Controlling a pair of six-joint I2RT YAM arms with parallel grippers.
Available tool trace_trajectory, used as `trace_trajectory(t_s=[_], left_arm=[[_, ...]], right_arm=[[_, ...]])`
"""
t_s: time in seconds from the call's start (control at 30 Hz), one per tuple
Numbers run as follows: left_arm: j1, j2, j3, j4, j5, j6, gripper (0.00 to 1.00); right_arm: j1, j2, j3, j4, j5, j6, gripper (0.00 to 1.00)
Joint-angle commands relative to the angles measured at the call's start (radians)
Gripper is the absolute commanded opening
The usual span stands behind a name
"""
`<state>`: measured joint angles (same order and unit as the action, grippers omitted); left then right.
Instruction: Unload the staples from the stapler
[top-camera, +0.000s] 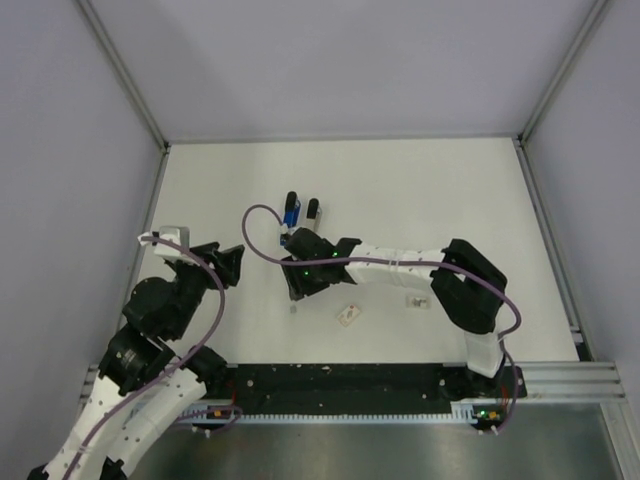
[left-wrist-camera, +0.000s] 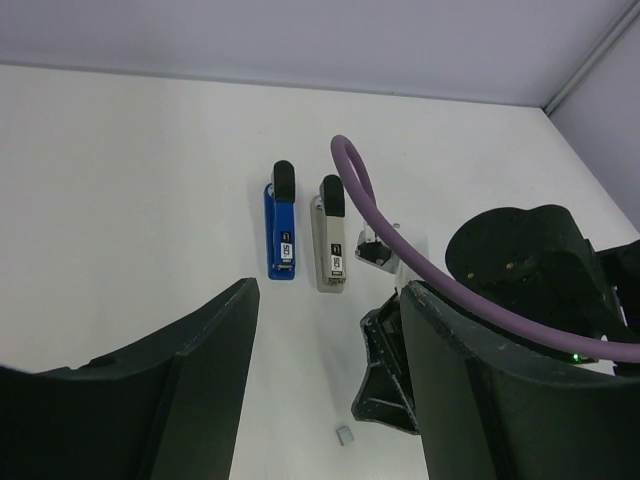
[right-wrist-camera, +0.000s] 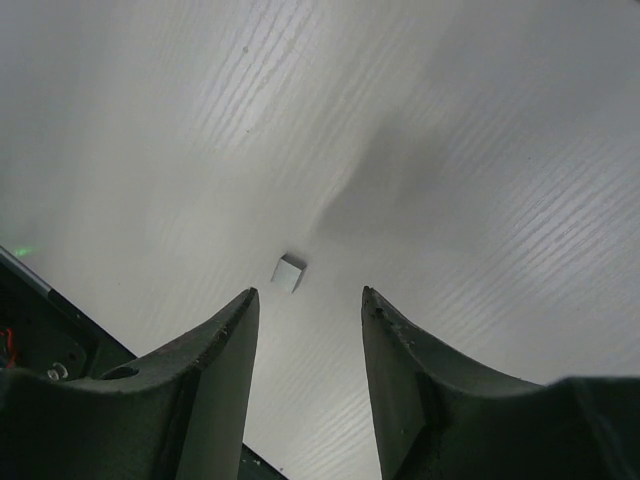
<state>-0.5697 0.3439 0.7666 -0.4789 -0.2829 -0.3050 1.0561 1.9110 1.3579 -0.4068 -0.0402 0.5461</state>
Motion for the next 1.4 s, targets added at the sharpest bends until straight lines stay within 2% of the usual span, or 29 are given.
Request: trace_trajectory(t_s=[0.0,0.37,1.03,1.23,1.37], left_arm=[[0.007,-0.034,-0.013,0.052,-0.001,-0.003,0.65],[0.008,-0.086,-0.020,0.065,0.045,-0.006,0.64],[-0.010,-0.141,-0.026,0.065,0.042,-0.003,0.66],[-0.018,-0.146,-0.026,0.062,0.036,-0.002,0.66],[-0.024,-0.146,-0.026,0.063,0.033,0.000,0.66]], right_arm=[[0.050,0.043,0.078,-0.029,0.092,0.074,0.46],[0.104,0.134,0.153,-0.089,0.166,0.160,0.45],[0.154,0.210,0.224,-0.191,0.255,0.204,0.41],[0.162,0.237,0.247,-0.224,0.289,0.206,0.38],[0.168,0.253,0.265,-0.240,0.306,0.201,0.32]])
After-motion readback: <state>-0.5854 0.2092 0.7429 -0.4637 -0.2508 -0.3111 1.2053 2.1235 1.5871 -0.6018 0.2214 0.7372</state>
